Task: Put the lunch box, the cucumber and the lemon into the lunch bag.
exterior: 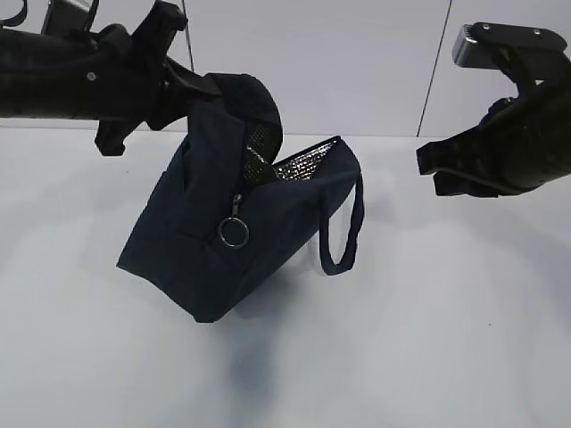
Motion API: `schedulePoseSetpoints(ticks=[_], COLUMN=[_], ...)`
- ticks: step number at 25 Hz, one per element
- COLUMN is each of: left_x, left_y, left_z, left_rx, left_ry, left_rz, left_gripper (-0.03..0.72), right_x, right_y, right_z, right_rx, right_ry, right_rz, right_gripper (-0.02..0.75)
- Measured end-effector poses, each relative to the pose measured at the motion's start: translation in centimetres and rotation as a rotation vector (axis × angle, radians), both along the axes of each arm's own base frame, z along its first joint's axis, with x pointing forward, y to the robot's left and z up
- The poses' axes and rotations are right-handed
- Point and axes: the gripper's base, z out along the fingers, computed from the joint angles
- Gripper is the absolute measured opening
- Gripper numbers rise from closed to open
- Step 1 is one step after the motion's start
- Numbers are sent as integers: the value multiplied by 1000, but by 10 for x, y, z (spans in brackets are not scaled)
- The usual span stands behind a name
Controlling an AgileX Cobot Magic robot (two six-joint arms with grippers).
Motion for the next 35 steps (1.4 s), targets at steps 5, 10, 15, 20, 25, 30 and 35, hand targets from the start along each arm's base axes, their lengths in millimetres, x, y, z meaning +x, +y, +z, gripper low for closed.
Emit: schedulePoseSetpoints(ticks=[5, 10, 15, 20, 25, 30, 35], left_x=[9, 10, 15, 19, 19, 16, 13], left_y=[-5, -7, -12, -17, -18, -19, -19], left_z=[11, 13, -3, -19, -27, -30, -33], left_rx=[-16, -28, -24, -27, 24, 113, 201], left_ry=[-33, -39, 1, 45, 42, 2, -36], left_rz=[-4, -20, -44, -77, -114, -191, -256], left_gripper=[20, 21, 20, 21, 20, 20, 20], right_x=[0, 1, 2, 2, 4, 7, 9], right_y=[0, 1, 1, 1, 5, 11, 18], right_z=[0, -3, -4, -4, -2, 1, -2], right_rx=[0, -4, -5, -4, 80, 211, 301], right_ry=[0, 10, 14, 14, 5, 5, 45], right_rz=[0, 0, 0, -1, -35, -94, -114], right_gripper=[20, 20, 20, 20, 20, 20, 20])
